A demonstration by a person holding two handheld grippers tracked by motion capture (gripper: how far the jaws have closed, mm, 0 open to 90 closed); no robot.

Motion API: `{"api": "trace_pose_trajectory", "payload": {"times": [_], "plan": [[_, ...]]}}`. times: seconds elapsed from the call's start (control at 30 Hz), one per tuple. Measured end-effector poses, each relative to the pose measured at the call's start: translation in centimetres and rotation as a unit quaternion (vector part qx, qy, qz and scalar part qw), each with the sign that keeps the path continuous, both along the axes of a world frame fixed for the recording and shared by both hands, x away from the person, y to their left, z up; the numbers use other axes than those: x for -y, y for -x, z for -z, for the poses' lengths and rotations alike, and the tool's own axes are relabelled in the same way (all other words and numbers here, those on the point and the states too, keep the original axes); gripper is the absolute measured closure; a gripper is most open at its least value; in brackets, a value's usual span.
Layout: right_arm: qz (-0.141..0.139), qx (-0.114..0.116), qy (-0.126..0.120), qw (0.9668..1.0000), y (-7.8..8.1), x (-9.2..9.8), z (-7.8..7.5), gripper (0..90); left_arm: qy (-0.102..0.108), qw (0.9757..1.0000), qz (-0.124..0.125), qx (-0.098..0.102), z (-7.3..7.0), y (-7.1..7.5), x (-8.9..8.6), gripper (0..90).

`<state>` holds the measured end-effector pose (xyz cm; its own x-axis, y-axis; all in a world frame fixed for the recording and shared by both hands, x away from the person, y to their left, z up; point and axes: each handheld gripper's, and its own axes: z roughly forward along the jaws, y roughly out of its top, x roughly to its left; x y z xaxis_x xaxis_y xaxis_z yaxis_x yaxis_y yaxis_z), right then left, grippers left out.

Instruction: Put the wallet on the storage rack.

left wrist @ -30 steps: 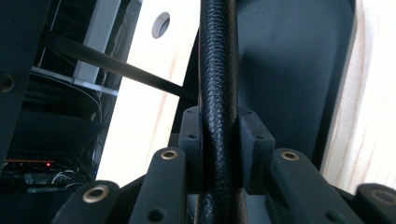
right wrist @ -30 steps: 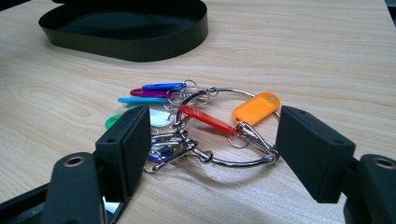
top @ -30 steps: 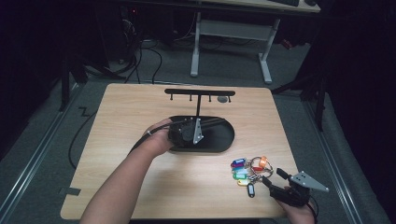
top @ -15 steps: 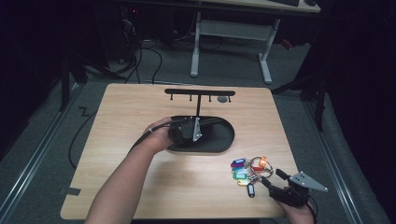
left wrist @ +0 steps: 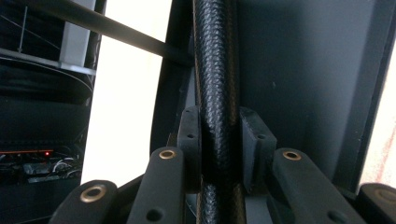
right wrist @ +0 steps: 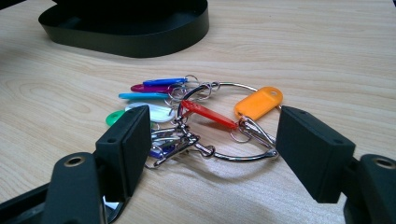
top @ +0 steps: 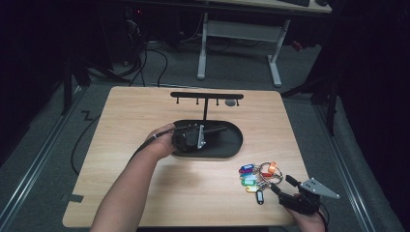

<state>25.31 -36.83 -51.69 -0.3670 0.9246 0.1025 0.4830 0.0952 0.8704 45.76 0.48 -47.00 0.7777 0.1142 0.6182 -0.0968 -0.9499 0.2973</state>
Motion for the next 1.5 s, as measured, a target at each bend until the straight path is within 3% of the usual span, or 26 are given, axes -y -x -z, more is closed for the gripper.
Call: {"api": "trace_pose_trajectory", "payload": {"times": [0.2,0.43,0.67,0.83,1.07,1.23,1.5], "plan": [[-0.002,-0.001,0.0,1.0,0.0,0.0,0.0,27.4,-0.009,0.9998,-0.003,-0.017,0.2,0.1,0.2,71.3],[-0.002,-0.003,0.0,1.0,0.0,-0.1,0.1,27.5,0.001,0.9989,-0.017,-0.044,0.5,0.2,0.4,64.1],[-0.002,-0.004,0.001,1.0,0.0,-0.1,0.1,27.5,0.021,0.998,-0.029,-0.053,0.0,0.7,0.2,57.7],[-0.003,-0.004,0.003,1.0,0.0,-0.2,0.1,27.5,0.018,0.998,-0.032,-0.051,0.0,1.3,-0.1,55.7],[-0.006,-0.003,0.006,1.0,0.0,-0.3,0.1,27.5,0.044,0.9966,-0.042,-0.056,-0.8,1.9,-1.0,56.6],[-0.008,-0.003,0.007,0.9999,-0.1,-0.4,0.0,27.5,0.08,0.9929,-0.056,-0.068,-1.1,2.7,-1.7,57.0],[-0.01,0.001,0.01,0.9999,0.0,-0.4,-0.1,27.7,0.133,0.9832,-0.083,-0.093,-0.7,4.3,-3.3,55.4]]}}
